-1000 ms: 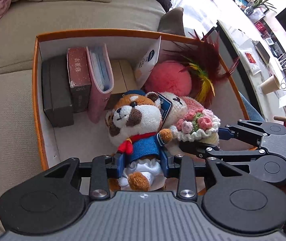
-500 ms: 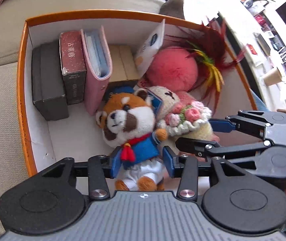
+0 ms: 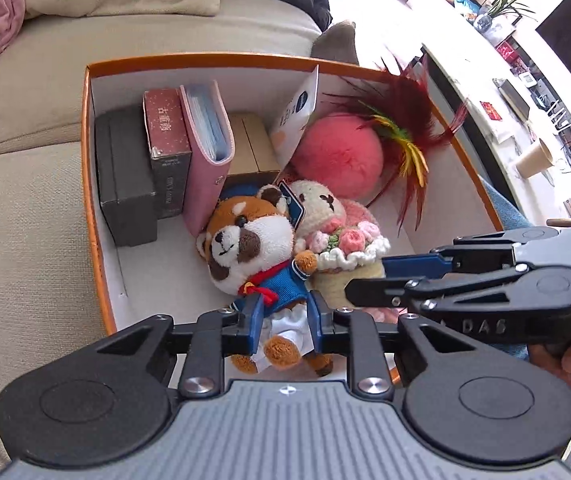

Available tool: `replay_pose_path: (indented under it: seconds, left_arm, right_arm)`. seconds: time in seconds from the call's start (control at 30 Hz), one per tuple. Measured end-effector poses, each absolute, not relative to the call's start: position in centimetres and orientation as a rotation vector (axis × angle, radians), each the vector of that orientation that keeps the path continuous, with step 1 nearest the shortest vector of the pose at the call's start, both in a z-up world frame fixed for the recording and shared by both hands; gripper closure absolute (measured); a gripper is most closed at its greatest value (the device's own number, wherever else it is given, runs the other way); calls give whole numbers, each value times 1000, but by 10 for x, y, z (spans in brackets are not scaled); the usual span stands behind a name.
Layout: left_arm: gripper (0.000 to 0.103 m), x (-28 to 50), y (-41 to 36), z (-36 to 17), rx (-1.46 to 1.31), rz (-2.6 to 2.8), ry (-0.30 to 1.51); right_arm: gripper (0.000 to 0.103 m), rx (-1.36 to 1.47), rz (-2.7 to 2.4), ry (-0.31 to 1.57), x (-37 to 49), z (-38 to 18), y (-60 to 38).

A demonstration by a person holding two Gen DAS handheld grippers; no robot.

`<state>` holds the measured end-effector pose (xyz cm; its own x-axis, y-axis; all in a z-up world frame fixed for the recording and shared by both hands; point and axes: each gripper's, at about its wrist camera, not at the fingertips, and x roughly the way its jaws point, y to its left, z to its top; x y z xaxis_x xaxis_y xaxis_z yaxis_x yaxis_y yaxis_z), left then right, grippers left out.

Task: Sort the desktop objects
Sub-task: 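Lower both plush toys into the shoebox and open both grippers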

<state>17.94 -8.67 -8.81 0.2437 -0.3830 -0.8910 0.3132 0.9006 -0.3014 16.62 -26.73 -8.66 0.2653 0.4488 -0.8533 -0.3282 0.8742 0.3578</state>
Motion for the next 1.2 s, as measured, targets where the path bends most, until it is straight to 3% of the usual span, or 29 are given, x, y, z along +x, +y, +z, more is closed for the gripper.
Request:
replay_pose_path:
  seconds: [0.37, 0.47, 0.63, 0.73, 0.93, 1.2]
  left_arm:
    - [76, 164, -87, -80, -49, -428, 1154]
    - [74, 155, -82, -67, -55, -412, 1105]
    - [65, 139, -77, -43, -47, -364, 1006]
    - [54, 129, -72, -28, -59, -339, 940]
    - [47, 108, -61, -3, -63, -265, 795]
    - [17, 86, -47, -1, -78, -187, 601]
  right_arm:
    - [59, 33, 504, 1134, 151, -80, -260]
    - [50, 11, 496, 1078, 139, -71, -259]
    - [46, -31, 466, 963, 115, -52, -253]
    - [38, -39, 447, 881, 102, -37, -254]
    - [27, -34, 420, 729, 77, -13, -248]
    - [15, 28, 387, 621, 59, -10, -248]
